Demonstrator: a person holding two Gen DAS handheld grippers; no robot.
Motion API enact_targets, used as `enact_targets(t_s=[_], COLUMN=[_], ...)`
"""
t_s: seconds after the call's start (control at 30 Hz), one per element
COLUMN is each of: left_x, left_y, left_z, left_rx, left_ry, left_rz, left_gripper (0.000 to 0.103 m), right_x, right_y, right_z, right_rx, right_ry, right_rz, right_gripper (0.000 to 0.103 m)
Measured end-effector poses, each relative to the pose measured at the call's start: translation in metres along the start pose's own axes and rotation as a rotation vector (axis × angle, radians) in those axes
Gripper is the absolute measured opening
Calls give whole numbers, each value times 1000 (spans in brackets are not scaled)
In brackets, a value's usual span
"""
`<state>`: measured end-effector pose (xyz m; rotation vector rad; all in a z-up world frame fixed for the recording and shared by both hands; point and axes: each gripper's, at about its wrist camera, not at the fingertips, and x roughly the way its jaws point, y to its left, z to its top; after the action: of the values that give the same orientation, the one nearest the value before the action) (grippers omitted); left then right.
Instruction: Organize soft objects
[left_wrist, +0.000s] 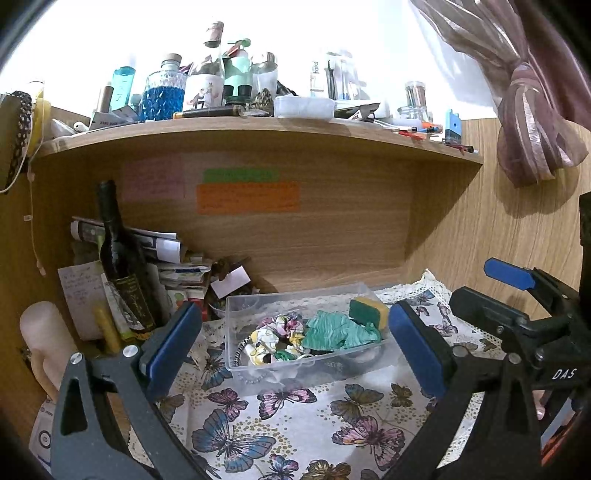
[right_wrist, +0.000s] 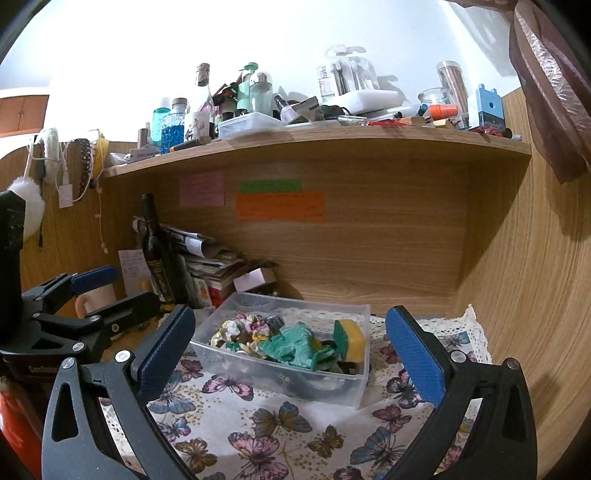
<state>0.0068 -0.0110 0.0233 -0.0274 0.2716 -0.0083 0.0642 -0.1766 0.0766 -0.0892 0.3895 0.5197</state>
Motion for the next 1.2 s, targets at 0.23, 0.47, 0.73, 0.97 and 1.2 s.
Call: enact_targets(t_s=[0.23,0.47,0.73,0.97,1.2], left_x=[-1,1,1,-1,-1], left_y=[0,2,3,3,2], left_z=[-1,-2,-1,-1,-1], left_rx=[4,-10,-15,-12,-12], left_ry=[-1,8,6,3,4], left_rz=[-2,-4,2,-6,-10], left_gripper=[103,103,103,103,103], right_x=[0,1,2,2,2], right_y=[1,0,1,0,-1], right_z=[0,0,1,1,1], right_rx=[-1,-1,-3,-9,-10], right_ry=[2,4,8,5,6], right_rz=[-3,0,8,13,15], right_gripper=[103,103,103,103,103])
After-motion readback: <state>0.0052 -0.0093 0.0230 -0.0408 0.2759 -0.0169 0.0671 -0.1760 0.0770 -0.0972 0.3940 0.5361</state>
